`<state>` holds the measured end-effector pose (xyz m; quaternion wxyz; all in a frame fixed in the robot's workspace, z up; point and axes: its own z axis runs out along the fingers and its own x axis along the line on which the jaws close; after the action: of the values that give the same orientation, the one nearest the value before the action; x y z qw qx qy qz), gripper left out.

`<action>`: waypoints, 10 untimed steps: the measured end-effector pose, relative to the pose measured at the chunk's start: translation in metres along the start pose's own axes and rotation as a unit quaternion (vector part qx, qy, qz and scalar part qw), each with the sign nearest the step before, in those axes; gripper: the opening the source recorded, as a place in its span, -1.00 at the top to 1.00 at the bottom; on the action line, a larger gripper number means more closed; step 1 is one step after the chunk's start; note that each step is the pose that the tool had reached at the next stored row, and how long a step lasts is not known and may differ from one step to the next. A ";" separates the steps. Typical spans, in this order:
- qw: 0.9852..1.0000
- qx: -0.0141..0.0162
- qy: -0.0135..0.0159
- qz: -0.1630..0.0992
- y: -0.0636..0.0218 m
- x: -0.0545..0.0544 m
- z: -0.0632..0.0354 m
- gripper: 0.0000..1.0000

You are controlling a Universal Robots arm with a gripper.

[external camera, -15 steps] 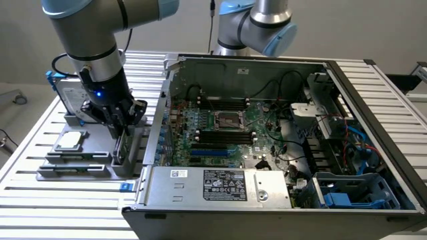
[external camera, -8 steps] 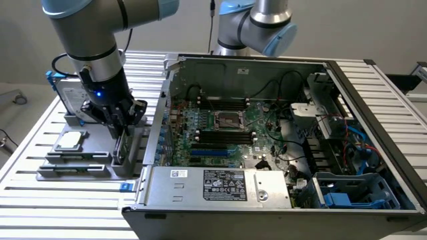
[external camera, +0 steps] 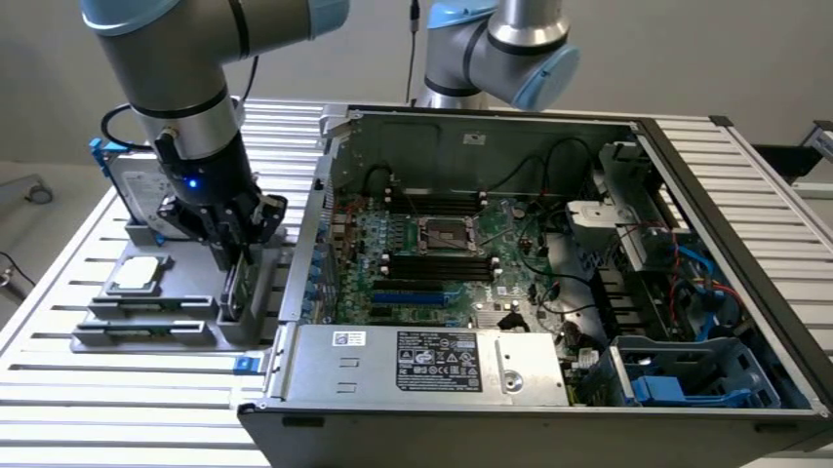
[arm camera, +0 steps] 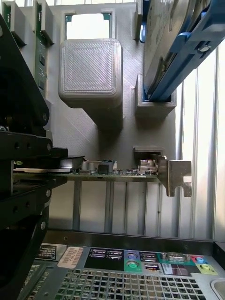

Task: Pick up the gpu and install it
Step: 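Pick up the gpu and move the gpu toward the slot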

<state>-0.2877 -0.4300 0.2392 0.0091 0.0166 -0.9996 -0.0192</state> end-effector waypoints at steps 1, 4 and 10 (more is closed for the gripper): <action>1.000 0.000 0.000 0.000 0.0000 0.000 -0.0011 0.47; 1.000 -0.002 0.000 0.000 0.0004 0.000 -0.0076 0.47; 1.000 -0.003 0.000 0.000 0.0012 0.001 -0.0301 0.47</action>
<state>-0.2879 -0.4299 0.2693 0.0092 0.0166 -0.9996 -0.0222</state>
